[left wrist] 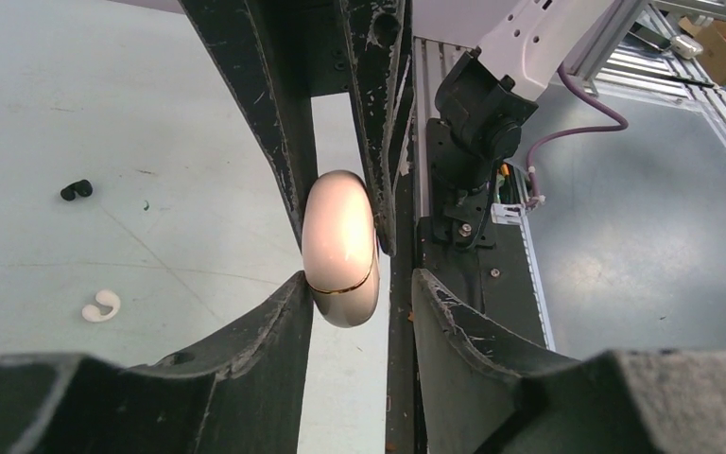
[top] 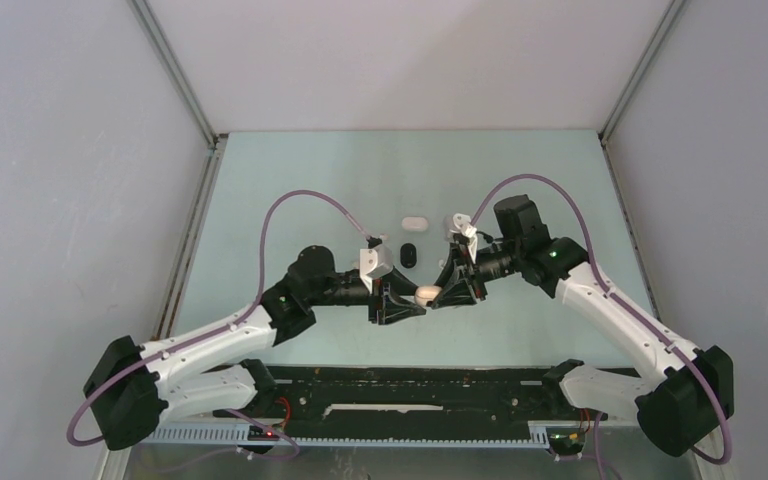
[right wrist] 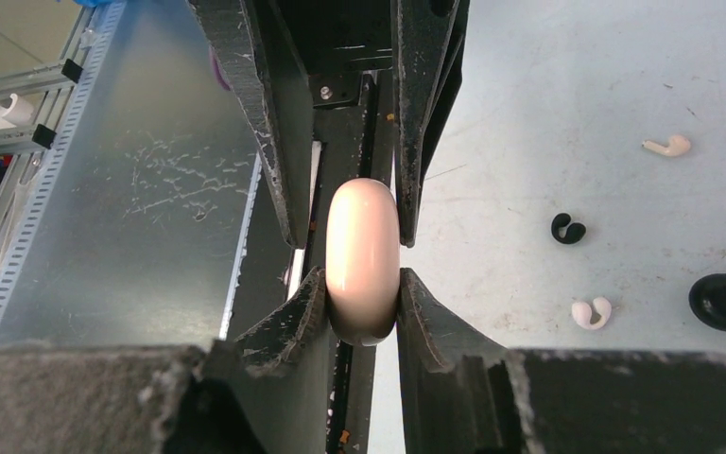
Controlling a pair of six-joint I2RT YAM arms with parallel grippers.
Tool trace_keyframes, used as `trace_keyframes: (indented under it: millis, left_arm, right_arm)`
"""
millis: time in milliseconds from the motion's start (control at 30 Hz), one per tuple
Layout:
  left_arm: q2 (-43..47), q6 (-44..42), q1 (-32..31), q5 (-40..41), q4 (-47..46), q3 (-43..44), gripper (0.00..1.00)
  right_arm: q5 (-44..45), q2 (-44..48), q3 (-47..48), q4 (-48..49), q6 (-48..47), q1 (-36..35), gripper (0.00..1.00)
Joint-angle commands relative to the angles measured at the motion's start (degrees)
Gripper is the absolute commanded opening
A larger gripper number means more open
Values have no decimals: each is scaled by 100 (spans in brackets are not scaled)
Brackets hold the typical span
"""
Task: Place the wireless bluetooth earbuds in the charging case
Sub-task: Adjust the charging case.
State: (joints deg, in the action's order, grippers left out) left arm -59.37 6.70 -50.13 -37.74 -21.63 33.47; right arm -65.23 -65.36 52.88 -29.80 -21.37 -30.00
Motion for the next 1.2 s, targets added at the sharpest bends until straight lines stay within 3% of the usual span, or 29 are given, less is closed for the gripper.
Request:
trace_keyframes:
  millis: [0,433,833,967,1067,1167]
  left_arm:
    - [-67,110,-10,-100,-144,53,48]
    - [-197,259,64,-253,-160,142,41]
    - [-215,332,115,-291,-264,129,41]
    - [-260,341,123,-380,-275,146,33]
    - [-309,341,133,-477,-280,172,20]
    - [-329,244,134,-498,-237,176,6]
  right_arm:
    - [-207,160,214,220,49,42,0]
    - [-130,182,161,271,20,41,0]
    - [117,130,161,259,-23,-93,2]
    - [146,128,161,264,-34,-115,2]
    - [185,137,161,235,-58,-116,4]
    - [152,127,161,257,22,-84,14]
